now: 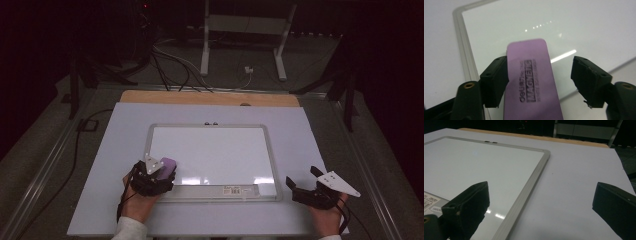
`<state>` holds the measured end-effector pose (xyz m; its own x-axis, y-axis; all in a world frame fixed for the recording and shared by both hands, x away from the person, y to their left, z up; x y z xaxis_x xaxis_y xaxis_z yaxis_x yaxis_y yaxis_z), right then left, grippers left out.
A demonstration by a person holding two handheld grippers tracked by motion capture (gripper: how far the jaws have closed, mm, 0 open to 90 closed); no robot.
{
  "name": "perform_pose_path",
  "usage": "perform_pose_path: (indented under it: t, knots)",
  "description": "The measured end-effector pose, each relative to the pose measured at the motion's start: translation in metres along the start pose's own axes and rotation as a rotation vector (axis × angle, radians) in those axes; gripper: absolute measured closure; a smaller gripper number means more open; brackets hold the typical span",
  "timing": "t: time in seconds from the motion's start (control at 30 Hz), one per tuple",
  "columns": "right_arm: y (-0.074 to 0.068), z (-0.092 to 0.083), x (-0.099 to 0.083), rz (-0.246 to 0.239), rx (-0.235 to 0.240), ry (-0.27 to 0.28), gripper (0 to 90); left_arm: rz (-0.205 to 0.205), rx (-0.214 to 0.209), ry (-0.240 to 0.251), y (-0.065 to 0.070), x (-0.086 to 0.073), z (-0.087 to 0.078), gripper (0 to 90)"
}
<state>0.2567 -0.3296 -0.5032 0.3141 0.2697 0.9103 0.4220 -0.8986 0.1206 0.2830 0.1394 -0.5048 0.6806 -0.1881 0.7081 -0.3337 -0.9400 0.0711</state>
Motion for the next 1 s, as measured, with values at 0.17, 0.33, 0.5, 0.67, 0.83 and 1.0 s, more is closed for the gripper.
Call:
perform_pose_path:
  t: [0.17, 0.33, 0.5, 0.67, 0.83, 1.0]
  knots:
    - [0.0, 0.0, 0.0, -0.003, -0.002, 0.003, 1.4, -0.021, 0.021, -0.04, -0.008, -0.004, 0.005, 32.8]
    - [0.0, 0.0, 0.0, -0.002, -0.002, 0.002, 1.4, -0.053, 0.021, -0.049, -0.013, -0.006, 0.004, 35.0]
    - [0.0, 0.0, 0.0, -0.002, -0.003, 0.003, 1.3, -0.064, 0.012, -0.038, -0.016, -0.008, -0.002, 41.5]
    - [0.0, 0.0, 0.0, -0.003, -0.003, 0.002, 1.3, -0.082, 0.018, -0.018, -0.024, -0.009, -0.012, 51.6]
    - [-0.001, 0.0, 0.0, -0.002, -0.003, -0.002, 1.3, -0.112, 0.01, -0.014, -0.029, -0.012, -0.018, 56.5]
    - [-0.001, 0.001, 0.0, -0.004, -0.002, -0.001, 1.3, -0.132, 0.017, 0.001, -0.029, -0.015, -0.028, 58.9]
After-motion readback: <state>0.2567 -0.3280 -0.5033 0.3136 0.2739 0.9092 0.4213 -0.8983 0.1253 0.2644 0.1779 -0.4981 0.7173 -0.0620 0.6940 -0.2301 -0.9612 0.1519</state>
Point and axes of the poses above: each handheld gripper's, and its own axes: z roughly forward along the jaws, x roughly out of its top, y roughly to its right, the point moved 3 cm from there along z, roughly forward along the jaws, and after that the axes turned 9 degrees about -z, right-handed, at the moved point
